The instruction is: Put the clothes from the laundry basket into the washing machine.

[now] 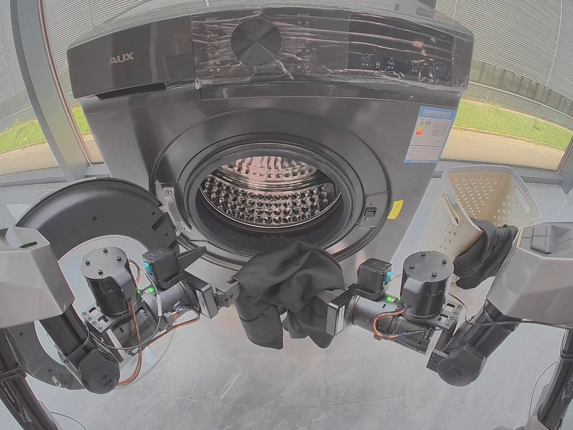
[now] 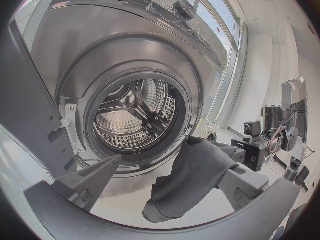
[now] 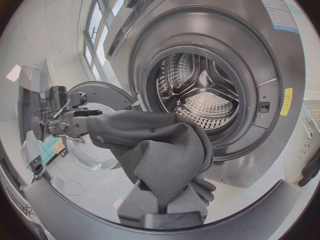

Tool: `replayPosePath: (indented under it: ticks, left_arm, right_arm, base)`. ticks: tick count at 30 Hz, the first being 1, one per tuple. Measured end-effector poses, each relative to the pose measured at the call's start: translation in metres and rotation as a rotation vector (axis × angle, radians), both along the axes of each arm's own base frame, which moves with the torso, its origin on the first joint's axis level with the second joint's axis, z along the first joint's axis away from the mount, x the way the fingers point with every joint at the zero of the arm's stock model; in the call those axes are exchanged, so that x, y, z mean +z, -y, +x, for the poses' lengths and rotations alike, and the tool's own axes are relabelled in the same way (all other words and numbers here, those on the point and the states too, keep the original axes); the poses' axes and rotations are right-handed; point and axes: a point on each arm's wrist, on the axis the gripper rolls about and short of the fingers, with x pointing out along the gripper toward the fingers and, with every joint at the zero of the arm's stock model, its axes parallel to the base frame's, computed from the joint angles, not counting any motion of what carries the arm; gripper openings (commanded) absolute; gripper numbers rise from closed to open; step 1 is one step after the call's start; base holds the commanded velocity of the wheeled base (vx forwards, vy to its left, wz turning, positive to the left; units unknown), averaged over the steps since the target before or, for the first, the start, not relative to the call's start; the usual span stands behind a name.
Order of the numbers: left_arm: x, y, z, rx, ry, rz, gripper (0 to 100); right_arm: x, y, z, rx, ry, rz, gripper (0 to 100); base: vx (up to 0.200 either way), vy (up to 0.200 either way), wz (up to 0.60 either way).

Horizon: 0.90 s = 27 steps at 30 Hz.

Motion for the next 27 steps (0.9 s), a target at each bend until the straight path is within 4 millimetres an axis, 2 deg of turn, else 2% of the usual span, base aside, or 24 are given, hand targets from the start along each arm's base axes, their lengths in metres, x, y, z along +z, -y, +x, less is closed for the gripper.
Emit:
replayPosePath:
  ticks: [8, 13, 27]
  left_arm:
    - [-0.001, 0.0, -0.001, -0.002, -0.002, 0.004, 100]
    - [-0.001, 0.0, -0.002, -0.003, -0.004, 0.006, 100]
    - [-0.001, -0.002, 0.0, 0.028, 0.005, 0.019, 100]
  right_arm:
    - [0.009, 0.007, 0.024, -0.106, 0.017, 0.004, 0]
    - [0.012, 0.007, 0.032, -0.123, 0.013, 0.002, 0]
    - [0.031, -0.006, 0.051, -0.189, 0.039, 0.017, 0]
  base:
    - [0.0, 0.0, 0.0]
    - [0.0, 0.0, 0.0]
    - [0.0, 0.0, 0.0]
